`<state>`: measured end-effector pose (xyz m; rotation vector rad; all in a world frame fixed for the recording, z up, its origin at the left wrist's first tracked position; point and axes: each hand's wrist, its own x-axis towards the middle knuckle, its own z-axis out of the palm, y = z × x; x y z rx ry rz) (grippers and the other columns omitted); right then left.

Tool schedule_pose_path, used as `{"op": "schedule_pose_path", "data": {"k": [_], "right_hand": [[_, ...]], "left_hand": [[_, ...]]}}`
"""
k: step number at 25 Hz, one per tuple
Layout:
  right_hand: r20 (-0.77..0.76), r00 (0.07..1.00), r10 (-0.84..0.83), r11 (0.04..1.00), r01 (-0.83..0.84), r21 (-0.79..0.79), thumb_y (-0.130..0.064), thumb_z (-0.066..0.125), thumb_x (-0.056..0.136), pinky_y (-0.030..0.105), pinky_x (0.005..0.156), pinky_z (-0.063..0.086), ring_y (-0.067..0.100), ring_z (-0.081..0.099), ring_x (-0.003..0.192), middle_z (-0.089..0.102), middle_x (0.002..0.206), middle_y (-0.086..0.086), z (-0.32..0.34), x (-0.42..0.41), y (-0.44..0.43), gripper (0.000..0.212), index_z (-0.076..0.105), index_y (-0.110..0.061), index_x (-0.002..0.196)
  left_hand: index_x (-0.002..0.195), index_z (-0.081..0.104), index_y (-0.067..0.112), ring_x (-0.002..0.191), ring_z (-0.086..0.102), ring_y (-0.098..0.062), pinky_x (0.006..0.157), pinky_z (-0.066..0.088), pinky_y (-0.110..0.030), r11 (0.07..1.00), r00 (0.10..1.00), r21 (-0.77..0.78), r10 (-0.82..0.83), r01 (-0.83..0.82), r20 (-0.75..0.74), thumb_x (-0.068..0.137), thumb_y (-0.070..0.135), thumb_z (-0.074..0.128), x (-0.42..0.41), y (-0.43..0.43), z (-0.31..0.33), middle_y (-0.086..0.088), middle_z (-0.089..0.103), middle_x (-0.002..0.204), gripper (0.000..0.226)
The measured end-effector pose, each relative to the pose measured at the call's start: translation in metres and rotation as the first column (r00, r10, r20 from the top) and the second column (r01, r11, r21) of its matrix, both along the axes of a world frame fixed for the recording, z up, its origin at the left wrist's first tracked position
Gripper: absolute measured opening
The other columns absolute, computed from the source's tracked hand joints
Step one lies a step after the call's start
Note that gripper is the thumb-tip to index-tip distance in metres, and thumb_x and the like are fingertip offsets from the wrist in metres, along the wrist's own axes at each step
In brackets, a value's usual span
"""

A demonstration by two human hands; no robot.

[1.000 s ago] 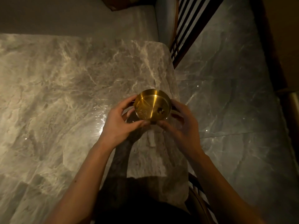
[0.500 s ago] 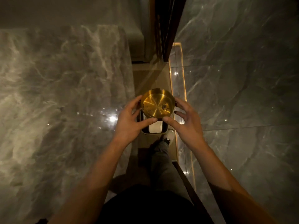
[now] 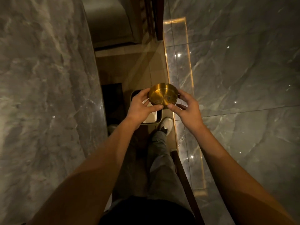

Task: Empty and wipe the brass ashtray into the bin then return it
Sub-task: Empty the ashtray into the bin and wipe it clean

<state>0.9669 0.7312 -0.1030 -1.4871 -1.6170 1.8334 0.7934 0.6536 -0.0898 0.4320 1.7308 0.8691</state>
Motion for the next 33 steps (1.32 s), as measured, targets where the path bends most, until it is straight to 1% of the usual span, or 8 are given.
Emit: {"op": "schedule_pose_path", "data": {"k": [4, 8, 11, 15, 18, 23, 30, 33], "right_hand": [[0.011, 1.0, 0.028, 0.998, -0.027, -0.056, -0.019, 0.079, 0.078, 0.047, 0.1, 0.051, 0.017, 0.054, 0.125, 0.06, 0.133, 0.005, -0.071, 0.004, 0.004, 0.064, 0.052, -0.015, 0.135], [-0.019, 0.996, 0.089, 0.986, -0.09, -0.138, -0.015, 0.078, 0.079, 0.044, 0.1, 0.051, 0.019, 0.055, 0.125, 0.062, 0.13, 0.007, -0.126, -0.003, 0.003, 0.06, 0.054, -0.01, 0.134], [-0.018, 0.989, 0.145, 0.972, -0.146, -0.183, -0.014, 0.078, 0.08, 0.039, 0.103, 0.047, 0.02, 0.055, 0.124, 0.061, 0.131, 0.007, -0.163, -0.008, -0.002, 0.061, 0.052, -0.009, 0.135], [-0.041, 0.974, 0.223, 0.936, -0.226, -0.271, -0.009, 0.075, 0.082, 0.01, 0.085, 0.044, 0.011, 0.055, 0.113, 0.061, 0.122, 0.001, -0.196, -0.016, -0.006, 0.054, 0.054, -0.007, 0.132], [-0.08, 0.973, 0.218, 0.919, -0.232, -0.319, -0.004, 0.072, 0.083, 0.002, 0.078, 0.047, 0.003, 0.056, 0.103, 0.06, 0.118, 0.002, -0.221, -0.021, -0.01, 0.051, 0.053, -0.004, 0.13], [-0.108, 0.975, 0.195, 0.905, -0.222, -0.362, -0.002, 0.07, 0.084, 0.027, 0.094, 0.052, 0.021, 0.061, 0.112, 0.064, 0.118, 0.011, -0.261, -0.034, -0.018, 0.042, 0.058, -0.002, 0.124], [-0.027, 0.997, 0.067, 0.894, -0.072, -0.442, 0.0, 0.067, 0.085, 0.028, 0.093, 0.052, 0.019, 0.065, 0.107, 0.068, 0.111, 0.007, -0.29, -0.038, -0.029, 0.041, 0.055, 0.004, 0.124], [-0.001, 0.997, 0.08, 0.891, -0.072, -0.449, -0.002, 0.063, 0.089, 0.018, 0.085, 0.05, 0.003, 0.063, 0.095, 0.066, 0.1, -0.006, -0.293, -0.037, -0.03, 0.028, 0.06, -0.003, 0.116]], "left_hand": [[0.133, 0.055, 0.018, 0.127, 0.055, -0.015, 0.112, 0.042, -0.037, 0.995, 1.0, -0.101, 0.007, -0.008, -0.014, 0.058, 0.018, 0.091, 0.005, 0.005, -0.059, -0.002, 0.059, 0.133, 0.083], [0.135, 0.051, 0.009, 0.111, 0.055, -0.006, 0.083, 0.049, -0.007, 0.982, 0.996, -0.165, 0.09, -0.09, -0.008, 0.069, 0.001, 0.084, 0.005, 0.002, -0.096, 0.005, 0.057, 0.118, 0.075], [0.137, 0.048, 0.008, 0.105, 0.053, -0.003, 0.066, 0.046, -0.001, 0.969, 0.993, -0.221, 0.114, -0.114, -0.016, 0.071, 0.002, 0.083, 0.007, -0.008, -0.123, 0.005, 0.056, 0.116, 0.075], [0.132, 0.053, 0.003, 0.097, 0.056, -0.002, 0.062, 0.045, 0.002, 0.947, 0.991, -0.295, 0.129, -0.131, -0.026, 0.075, -0.001, 0.079, 0.007, -0.021, -0.156, -0.002, 0.06, 0.119, 0.063], [0.128, 0.057, 0.004, 0.105, 0.059, -0.01, 0.069, 0.047, -0.006, 0.928, 0.985, -0.329, 0.169, -0.173, -0.04, 0.072, 0.002, 0.082, 0.003, -0.026, -0.183, 0.001, 0.062, 0.113, 0.061], [0.12, 0.056, 0.007, 0.097, 0.055, -0.009, 0.068, 0.043, -0.011, 0.919, 0.983, -0.347, 0.174, -0.185, -0.064, 0.074, 0.0, 0.08, -0.01, -0.026, -0.215, 0.012, 0.057, 0.093, 0.052], [0.126, 0.056, 0.005, 0.104, 0.055, -0.013, 0.075, 0.043, -0.017, 0.895, 0.984, -0.41, 0.173, -0.179, -0.053, 0.079, 0.002, 0.076, -0.004, -0.032, -0.241, 0.008, 0.055, 0.097, 0.051], [0.13, 0.054, 0.002, 0.103, 0.052, -0.012, 0.087, 0.041, -0.022, 0.875, 0.965, -0.411, 0.258, -0.257, -0.055, 0.08, 0.0, 0.075, 0.002, -0.034, -0.249, 0.0, 0.058, 0.109, 0.054]]}}
